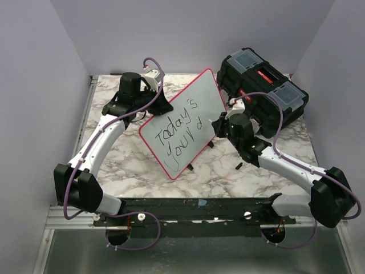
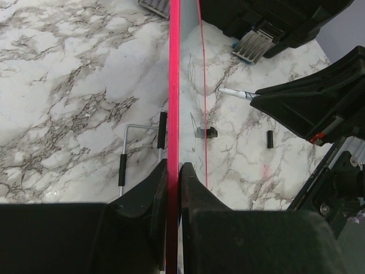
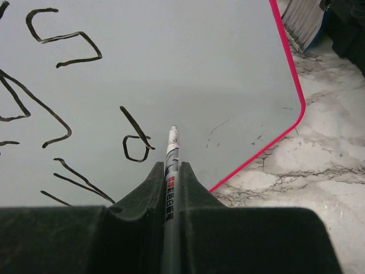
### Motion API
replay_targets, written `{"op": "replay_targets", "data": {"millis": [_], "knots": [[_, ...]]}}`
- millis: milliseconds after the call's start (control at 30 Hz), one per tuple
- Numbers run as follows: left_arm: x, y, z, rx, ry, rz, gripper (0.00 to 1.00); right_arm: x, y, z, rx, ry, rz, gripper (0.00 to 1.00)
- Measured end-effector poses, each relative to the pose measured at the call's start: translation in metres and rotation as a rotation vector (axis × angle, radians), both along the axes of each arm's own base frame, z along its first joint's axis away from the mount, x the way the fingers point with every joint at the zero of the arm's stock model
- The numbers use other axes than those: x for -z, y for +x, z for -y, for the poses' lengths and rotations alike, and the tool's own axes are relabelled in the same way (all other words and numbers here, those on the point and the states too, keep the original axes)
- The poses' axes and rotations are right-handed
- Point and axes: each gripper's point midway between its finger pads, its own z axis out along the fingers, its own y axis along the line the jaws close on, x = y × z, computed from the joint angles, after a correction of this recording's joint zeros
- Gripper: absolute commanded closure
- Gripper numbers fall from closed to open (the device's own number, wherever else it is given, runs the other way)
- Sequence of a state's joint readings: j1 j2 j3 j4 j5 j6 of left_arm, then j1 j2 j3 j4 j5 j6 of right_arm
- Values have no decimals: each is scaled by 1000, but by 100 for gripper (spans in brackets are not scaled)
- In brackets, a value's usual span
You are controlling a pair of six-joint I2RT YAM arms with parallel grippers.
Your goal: Write a sentence on the whiteboard
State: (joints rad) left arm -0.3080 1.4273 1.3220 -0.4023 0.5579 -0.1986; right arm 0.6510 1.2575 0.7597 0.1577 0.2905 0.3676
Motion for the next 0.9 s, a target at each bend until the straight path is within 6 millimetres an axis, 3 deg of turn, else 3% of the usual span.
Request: {"op": "replay_targets", "data": {"millis": [300, 600, 900], "knots": [[0, 0, 0, 1, -1, 0, 100, 18, 9, -3, -21, -10, -48, 99], [0, 0, 0, 1, -1, 0, 100, 9, 19, -11, -39, 14, -31, 99], [0, 0, 0, 1, 0, 0, 100, 8, 17, -18, -79, 30, -36, 99]]}}
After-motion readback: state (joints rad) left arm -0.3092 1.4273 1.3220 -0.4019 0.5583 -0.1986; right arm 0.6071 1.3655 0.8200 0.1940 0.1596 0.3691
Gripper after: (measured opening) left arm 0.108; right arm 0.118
